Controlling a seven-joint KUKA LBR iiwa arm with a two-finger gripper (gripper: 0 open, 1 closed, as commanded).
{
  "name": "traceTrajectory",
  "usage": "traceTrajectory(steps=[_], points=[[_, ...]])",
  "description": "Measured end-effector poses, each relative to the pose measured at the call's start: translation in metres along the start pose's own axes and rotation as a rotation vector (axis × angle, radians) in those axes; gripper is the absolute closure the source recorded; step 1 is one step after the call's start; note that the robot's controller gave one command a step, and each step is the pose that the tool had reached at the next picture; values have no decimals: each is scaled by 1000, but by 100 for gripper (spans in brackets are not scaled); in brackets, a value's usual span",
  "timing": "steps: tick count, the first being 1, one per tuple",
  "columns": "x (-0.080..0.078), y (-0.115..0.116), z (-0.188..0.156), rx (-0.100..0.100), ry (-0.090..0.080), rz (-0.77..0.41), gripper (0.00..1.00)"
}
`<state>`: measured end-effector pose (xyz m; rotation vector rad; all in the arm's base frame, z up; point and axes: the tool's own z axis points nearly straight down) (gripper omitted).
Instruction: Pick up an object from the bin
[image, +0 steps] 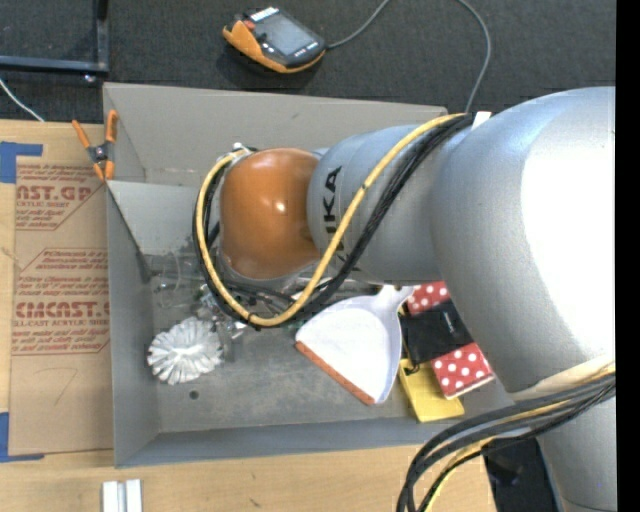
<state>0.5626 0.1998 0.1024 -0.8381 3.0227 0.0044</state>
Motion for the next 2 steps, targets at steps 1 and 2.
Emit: traceTrajectory(steps=[1, 2], points=[[0, 0, -11, 0, 1, 0, 100], [1, 1, -25, -1, 3, 0, 100]])
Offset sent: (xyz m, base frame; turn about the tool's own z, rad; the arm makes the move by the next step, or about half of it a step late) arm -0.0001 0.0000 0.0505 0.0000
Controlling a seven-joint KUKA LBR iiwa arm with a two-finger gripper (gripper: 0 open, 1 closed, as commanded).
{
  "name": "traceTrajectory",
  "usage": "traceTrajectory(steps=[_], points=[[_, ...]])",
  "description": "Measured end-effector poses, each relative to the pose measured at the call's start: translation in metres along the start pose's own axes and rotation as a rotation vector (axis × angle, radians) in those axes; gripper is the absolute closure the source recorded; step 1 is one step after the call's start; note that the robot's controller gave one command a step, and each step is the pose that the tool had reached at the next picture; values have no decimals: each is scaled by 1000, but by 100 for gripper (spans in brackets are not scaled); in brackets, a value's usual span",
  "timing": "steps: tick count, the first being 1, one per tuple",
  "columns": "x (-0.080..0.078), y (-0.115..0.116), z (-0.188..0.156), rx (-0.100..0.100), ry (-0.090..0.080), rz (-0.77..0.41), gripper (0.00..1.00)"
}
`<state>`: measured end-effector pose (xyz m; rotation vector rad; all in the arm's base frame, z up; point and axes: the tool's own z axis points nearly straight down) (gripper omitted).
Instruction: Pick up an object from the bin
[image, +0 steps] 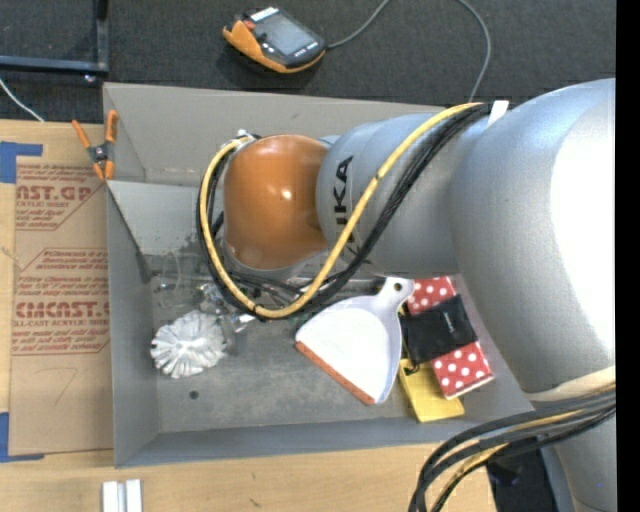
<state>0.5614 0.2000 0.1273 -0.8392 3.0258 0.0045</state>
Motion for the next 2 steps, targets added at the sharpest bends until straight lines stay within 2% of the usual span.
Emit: traceTrajectory(steps=[2], points=[[-1, 0, -21, 1, -4, 0, 100]])
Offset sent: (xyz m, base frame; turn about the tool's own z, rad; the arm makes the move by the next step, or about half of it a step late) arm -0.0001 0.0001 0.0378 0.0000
